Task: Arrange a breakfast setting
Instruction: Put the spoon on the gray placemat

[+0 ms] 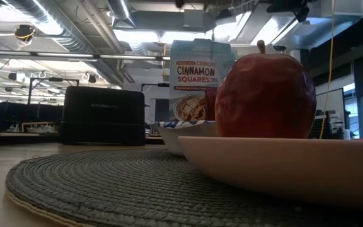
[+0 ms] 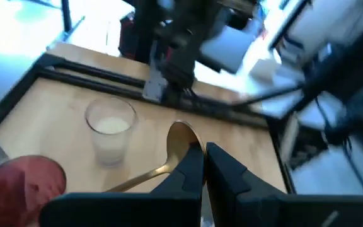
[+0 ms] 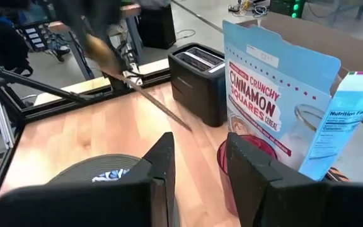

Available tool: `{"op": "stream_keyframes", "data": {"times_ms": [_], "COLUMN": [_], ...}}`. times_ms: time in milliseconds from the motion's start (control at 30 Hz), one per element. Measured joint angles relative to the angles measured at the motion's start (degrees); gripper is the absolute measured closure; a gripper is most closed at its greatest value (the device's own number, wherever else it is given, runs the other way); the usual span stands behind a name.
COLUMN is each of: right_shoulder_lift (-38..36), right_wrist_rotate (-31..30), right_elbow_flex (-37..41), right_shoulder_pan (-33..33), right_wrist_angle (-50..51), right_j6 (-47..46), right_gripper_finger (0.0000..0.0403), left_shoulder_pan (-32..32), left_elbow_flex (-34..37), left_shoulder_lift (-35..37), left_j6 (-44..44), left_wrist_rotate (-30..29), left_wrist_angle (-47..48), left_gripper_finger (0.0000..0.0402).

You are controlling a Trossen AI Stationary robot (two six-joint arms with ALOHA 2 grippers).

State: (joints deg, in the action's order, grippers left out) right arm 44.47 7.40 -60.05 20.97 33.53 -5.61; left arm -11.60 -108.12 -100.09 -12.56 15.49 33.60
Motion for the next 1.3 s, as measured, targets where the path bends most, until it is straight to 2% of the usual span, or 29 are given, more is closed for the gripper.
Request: {"op": "stream_keyframes", "data": {"times_ms": [200, 300, 467, 567, 733, 833, 967, 1067, 1133, 1300], "right_shoulder_lift": [0.0, 0.0, 0.0, 0.0, 0.3, 0.3, 0.3, 0.3, 0.3, 0.3], "right_wrist_rotate": [-0.2, -0.2, -0.7, -0.7, -0.7, 0.2, 1.2, 1.1, 1.1, 1.2], "right_elbow_flex": [0.0, 0.0, 0.0, 0.0, 0.0, 0.0, 0.0, 0.0, 0.0, 0.0], "right_shoulder_pan": [0.0, 0.0, 0.0, 0.0, 0.1, 0.1, 0.1, 0.1, 0.1, 0.0], "right_wrist_angle": [1.7, 2.1, 2.9, 3.7, 4.5, 5.0, 6.8, 8.6, 9.2, 10.6], "right_j6": [2.8, 4.4, 5.8, 6.1, 6.1, 6.0, 5.9, 5.6, 4.6, 3.1], "right_gripper_finger": [0.0309, 0.0309, 0.0309, 0.0309, 0.0309, 0.0309, 0.0309, 0.0309, 0.0309, 0.0309], "left_shoulder_pan": [10.1, 16.3, 24.8, 29.0, 34.6, 38.1, 40.9, 41.1, 41.0, 38.5], "left_elbow_flex": [0.0, 0.2, 0.9, 4.5, 15.1, 20.5, 26.8, 31.1, 34.1, 40.1], "left_shoulder_lift": [4.7, 4.5, 1.2, 0.2, 0.2, 0.0, 0.1, 0.1, 0.1, 0.1], "left_j6": [11.9, 16.5, 17.4, 16.3, 16.2, 15.9, 21.9, 23.2, 23.3, 21.5], "left_wrist_rotate": [-8.0, -16.0, -30.7, -34.9, -36.3, -39.3, -39.8, -35.8, -35.1, -40.7], "left_wrist_angle": [14.1, 23.6, 36.8, 37.9, 32.9, 30.7, 23.7, 14.1, 7.8, 2.7], "left_gripper_finger": [0.0401, 0.0401, 0.0401, 0.0401, 0.0401, 0.0401, 0.0401, 0.0401, 0.0401, 0.0401]}}
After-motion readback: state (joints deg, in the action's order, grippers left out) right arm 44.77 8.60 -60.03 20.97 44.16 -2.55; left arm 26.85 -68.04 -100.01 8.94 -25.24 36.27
